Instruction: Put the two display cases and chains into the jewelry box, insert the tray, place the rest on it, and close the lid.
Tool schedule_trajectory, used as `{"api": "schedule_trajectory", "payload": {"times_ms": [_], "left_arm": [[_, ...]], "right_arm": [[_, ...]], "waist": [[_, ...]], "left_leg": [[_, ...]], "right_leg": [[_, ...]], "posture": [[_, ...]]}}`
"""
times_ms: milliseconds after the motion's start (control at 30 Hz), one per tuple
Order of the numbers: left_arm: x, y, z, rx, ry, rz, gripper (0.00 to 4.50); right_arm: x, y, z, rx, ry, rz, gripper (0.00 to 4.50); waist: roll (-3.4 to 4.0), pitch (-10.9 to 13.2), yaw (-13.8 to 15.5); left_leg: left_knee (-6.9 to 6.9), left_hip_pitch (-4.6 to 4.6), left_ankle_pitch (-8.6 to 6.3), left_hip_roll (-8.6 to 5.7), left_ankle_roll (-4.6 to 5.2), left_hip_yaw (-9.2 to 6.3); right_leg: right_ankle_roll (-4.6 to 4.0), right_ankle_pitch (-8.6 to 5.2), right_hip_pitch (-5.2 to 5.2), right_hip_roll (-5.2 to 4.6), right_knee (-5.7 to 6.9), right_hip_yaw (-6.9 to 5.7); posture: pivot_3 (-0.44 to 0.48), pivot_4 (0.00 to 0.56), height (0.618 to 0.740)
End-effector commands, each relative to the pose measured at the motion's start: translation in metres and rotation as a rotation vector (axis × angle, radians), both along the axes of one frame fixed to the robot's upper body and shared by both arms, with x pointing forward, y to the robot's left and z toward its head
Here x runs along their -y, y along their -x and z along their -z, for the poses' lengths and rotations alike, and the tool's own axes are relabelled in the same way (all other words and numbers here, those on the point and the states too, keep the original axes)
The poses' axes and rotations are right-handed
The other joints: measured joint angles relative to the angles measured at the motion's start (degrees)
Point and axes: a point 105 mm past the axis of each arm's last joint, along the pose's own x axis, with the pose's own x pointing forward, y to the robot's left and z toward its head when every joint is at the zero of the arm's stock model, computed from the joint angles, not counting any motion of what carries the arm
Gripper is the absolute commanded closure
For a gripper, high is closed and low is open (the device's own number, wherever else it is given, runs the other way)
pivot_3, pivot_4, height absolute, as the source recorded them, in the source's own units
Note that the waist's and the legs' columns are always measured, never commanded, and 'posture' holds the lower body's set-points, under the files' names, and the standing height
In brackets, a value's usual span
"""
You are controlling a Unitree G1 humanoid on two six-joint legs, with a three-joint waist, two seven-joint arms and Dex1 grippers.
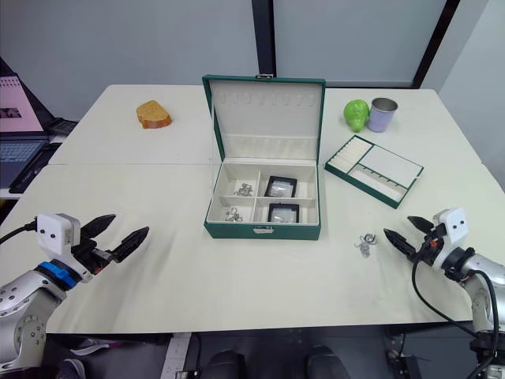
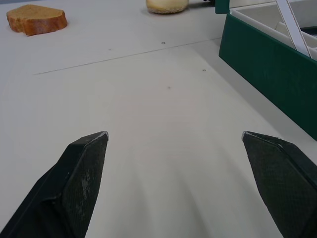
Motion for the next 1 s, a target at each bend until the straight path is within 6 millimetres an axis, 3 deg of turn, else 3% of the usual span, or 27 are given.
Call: {"api": "schedule_trajectory", "payload": {"times_ms": [33, 200, 400, 600, 767, 1000], "left_arm": [[0.021, -0.003, -0.023, 0.064, -0.029, 0.097, 0.00], [0.046, -0.006, -0.045, 0.100, -0.043, 0.214, 0.00], [0.100, 0.000, -0.083, 0.126, -0.031, 0.470, 0.00], [0.145, 0.003, -0.095, 0.143, -0.038, 0.650, 0.00], [0.180, -0.001, -0.101, 0.185, -0.025, 0.774, 0.00], [0.202, -0.005, -0.095, 0.203, -0.036, 0.843, 0.00]], "right_arm": [[-0.007, -0.004, -0.039, 0.073, 0.000, -0.077, 0.04], [-0.020, -0.010, -0.068, 0.074, 0.019, -0.176, 0.04], [-0.042, -0.028, -0.093, 0.063, 0.131, -0.302, 0.04], [-0.051, -0.056, -0.092, 0.060, 0.213, -0.299, 0.04], [-0.057, -0.085, -0.077, 0.029, 0.273, -0.252, 0.04], [-0.061, -0.108, -0.060, -0.018, 0.313, -0.229, 0.04]], "waist": [[0.00, 0.00, 0.03], [0.00, -0.01, 0.13], [0.00, 0.00, 0.04], [-0.01, 0.00, -0.15], [-0.01, 0.00, -0.32], [-0.01, 0.00, -0.75]], "left_leg": [[0.00, 0.00, 0.00, 0.00, 0.00, 0.00], [0.03, 0.02, 0.00, 0.01, 0.00, -0.02], [0.03, 0.00, 0.00, 0.01, 0.00, -0.02], [0.08, -0.01, 0.00, 0.01, 0.01, -0.03], [0.13, -0.01, 0.00, 0.00, 0.01, -0.02], [0.21, -0.03, 0.00, 0.01, 0.01, 0.01]], "right_leg": [[0.00, 0.00, 0.00, 0.00, 0.00, 0.00], [0.00, 0.00, 0.02, 0.01, 0.05, -0.03], [0.00, 0.00, -0.01, 0.01, 0.03, -0.01], [0.00, 0.00, 0.02, 0.01, -0.01, -0.02], [0.00, 0.00, 0.01, 0.01, 0.03, -0.02], [0.00, 0.00, -0.01, 0.02, -0.01, -0.03]], "posture": [[0.000, 0.150, 0.740], [0.000, 0.150, 0.740], [0.000, 0.150, 0.740], [0.000, 0.150, 0.740], [0.000, 0.150, 0.740], [0.000, 0.150, 0.740]]}}
